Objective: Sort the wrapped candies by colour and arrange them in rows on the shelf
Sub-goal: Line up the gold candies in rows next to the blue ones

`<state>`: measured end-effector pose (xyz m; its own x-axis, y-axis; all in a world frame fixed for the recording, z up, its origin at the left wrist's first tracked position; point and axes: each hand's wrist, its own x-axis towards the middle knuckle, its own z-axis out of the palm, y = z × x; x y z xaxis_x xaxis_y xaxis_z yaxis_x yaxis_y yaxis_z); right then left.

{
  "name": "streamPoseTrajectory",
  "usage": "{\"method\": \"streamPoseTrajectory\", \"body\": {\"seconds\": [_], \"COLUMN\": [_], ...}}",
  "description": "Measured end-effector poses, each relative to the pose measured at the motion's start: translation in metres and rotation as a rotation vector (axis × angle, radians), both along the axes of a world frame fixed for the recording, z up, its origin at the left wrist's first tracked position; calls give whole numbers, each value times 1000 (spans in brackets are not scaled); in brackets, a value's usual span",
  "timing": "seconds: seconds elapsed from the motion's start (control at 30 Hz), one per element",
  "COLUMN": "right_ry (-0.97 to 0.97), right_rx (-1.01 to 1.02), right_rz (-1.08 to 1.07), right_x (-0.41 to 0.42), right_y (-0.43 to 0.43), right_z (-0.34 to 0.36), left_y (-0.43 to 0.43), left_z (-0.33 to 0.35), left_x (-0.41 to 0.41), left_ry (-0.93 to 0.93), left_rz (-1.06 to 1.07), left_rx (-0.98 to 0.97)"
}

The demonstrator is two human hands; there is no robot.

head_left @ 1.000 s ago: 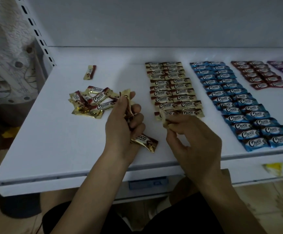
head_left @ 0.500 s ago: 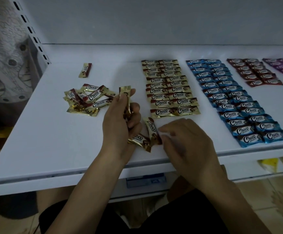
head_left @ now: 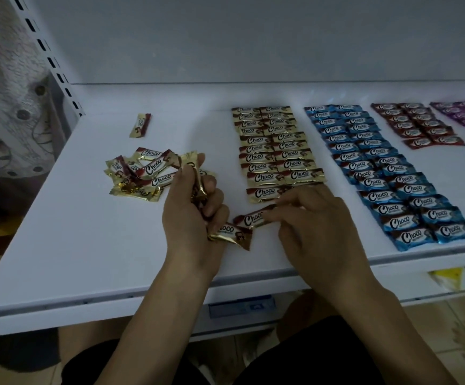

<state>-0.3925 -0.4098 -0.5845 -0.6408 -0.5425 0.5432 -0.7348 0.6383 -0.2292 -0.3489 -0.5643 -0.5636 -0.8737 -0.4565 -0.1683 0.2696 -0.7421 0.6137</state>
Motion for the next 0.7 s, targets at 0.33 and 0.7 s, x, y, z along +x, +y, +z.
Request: {"method": "streamPoseTrajectory", "body": {"seconds": [0.33, 0.7], "right_ry": [11, -597], "right_rx": [65, -426], "right_rz": [-86, 114], "right_x": [18, 38], "right_y": [1, -17], "right_z": [-3, 18], "left_y": [1, 10], "left_z": [-2, 16], "left_x": [3, -1], "left_ry": [25, 118], "left_rz": [-20, -32], "left_rx": [-64, 80]}}
